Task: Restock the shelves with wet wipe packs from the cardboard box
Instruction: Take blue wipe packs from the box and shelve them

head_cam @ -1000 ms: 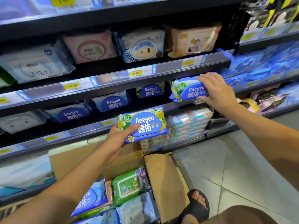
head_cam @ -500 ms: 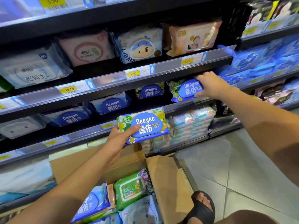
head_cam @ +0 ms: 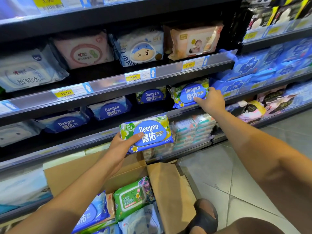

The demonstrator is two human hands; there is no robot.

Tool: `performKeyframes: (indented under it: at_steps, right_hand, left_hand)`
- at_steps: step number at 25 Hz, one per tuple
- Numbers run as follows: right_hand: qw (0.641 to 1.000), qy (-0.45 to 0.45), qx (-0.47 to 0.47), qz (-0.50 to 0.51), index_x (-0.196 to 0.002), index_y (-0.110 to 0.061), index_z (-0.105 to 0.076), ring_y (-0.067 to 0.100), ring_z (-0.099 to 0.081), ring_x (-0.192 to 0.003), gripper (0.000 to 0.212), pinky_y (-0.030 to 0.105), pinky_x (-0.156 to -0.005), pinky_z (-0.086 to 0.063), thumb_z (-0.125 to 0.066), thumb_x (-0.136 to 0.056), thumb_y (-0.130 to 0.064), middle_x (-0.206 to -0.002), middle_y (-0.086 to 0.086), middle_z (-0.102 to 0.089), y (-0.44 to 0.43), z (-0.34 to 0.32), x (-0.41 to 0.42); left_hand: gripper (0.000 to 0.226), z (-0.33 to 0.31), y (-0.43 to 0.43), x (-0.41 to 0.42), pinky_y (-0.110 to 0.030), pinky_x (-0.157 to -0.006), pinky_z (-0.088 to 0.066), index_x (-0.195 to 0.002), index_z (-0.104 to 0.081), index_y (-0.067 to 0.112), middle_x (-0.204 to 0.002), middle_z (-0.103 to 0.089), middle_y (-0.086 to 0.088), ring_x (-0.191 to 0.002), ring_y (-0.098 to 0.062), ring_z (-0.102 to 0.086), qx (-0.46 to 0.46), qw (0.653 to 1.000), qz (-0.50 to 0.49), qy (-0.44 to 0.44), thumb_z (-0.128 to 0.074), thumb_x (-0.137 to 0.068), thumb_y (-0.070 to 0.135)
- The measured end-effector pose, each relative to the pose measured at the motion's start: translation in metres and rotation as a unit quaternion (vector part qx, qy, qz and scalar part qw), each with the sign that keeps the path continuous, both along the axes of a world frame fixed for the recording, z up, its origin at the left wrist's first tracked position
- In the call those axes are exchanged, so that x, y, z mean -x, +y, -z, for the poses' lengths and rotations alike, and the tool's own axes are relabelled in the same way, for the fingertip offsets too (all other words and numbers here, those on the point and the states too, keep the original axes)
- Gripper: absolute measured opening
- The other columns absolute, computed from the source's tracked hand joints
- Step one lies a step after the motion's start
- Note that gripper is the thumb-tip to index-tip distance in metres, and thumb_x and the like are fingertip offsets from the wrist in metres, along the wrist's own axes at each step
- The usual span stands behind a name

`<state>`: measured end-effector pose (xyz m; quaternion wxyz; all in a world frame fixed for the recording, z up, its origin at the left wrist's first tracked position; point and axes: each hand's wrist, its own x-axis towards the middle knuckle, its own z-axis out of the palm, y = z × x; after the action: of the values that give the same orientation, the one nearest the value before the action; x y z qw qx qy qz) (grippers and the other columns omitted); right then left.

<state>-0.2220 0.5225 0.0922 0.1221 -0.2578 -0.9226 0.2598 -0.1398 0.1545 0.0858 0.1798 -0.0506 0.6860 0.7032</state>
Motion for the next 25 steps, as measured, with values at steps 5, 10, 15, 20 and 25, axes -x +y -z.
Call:
performKeyframes:
  at_steps: [5, 10, 15, 20, 25]
  right_hand:
    - [0.999, 0.017, 0.028, 0.011, -0.110, -0.004, -0.052, 0.039, -0.059, -0.105, 0.061, 0.040, -0.071, -0.038, -0.084, -0.080, -0.047, -0.120, 0.021, -0.057, -0.002, -0.006, 0.016]
    - [0.997, -0.039, -0.033, 0.058, -0.127, -0.007, -0.055, 0.038, -0.049, -0.129, 0.073, 0.052, -0.101, -0.041, -0.078, -0.081, -0.058, -0.133, 0.015, -0.055, -0.010, 0.007, 0.012]
    - [0.998, 0.010, -0.009, 0.069, -0.153, -0.008, -0.031, 0.037, -0.036, -0.142, 0.095, 0.055, -0.110, -0.036, -0.075, -0.085, -0.056, -0.154, 0.014, -0.039, -0.034, 0.021, -0.014]
    - [0.983, 0.080, -0.162, -0.045, -0.158, -0.027, -0.025, 0.040, -0.045, -0.136, 0.089, 0.054, -0.100, -0.044, -0.075, -0.087, -0.049, -0.167, 0.013, -0.016, -0.082, 0.027, -0.026]
    - [0.993, 0.061, -0.105, -0.002, -0.142, -0.032, -0.046, 0.036, -0.045, -0.135, 0.056, 0.052, -0.101, -0.042, -0.072, -0.093, -0.039, -0.165, 0.008, -0.024, -0.097, 0.025, -0.006]
  left_hand:
    - [0.084, -0.001, 0.000, 0.001, -0.038, -0.090, -0.057, -0.127, -0.066, 0.011, -0.111, -0.080, -0.007, -0.094, -0.021, -0.078, -0.005, 1.000, 0.004, 0.004, -0.096, -0.057, 0.046]
    - [0.069, -0.003, 0.001, 0.004, -0.032, -0.080, -0.057, -0.127, -0.066, 0.011, -0.108, -0.080, -0.006, -0.088, -0.016, -0.078, -0.006, 1.000, 0.000, 0.013, -0.085, -0.067, 0.039]
    - [0.067, 0.000, -0.004, 0.002, -0.027, -0.074, -0.059, -0.129, -0.065, 0.012, -0.108, -0.080, -0.004, -0.088, -0.016, -0.078, -0.018, 1.000, -0.003, 0.014, -0.084, -0.069, 0.036]
    - [0.061, 0.004, -0.008, -0.003, -0.023, -0.069, -0.060, -0.128, -0.064, 0.012, -0.107, -0.080, -0.005, -0.084, -0.014, -0.078, -0.029, 0.999, -0.012, 0.012, -0.083, -0.074, 0.032]
    - [0.076, 0.007, -0.007, -0.002, -0.026, -0.073, -0.061, -0.132, -0.062, 0.011, -0.112, -0.079, -0.005, -0.091, -0.017, -0.078, -0.029, 0.999, -0.010, 0.015, -0.094, -0.068, 0.036]
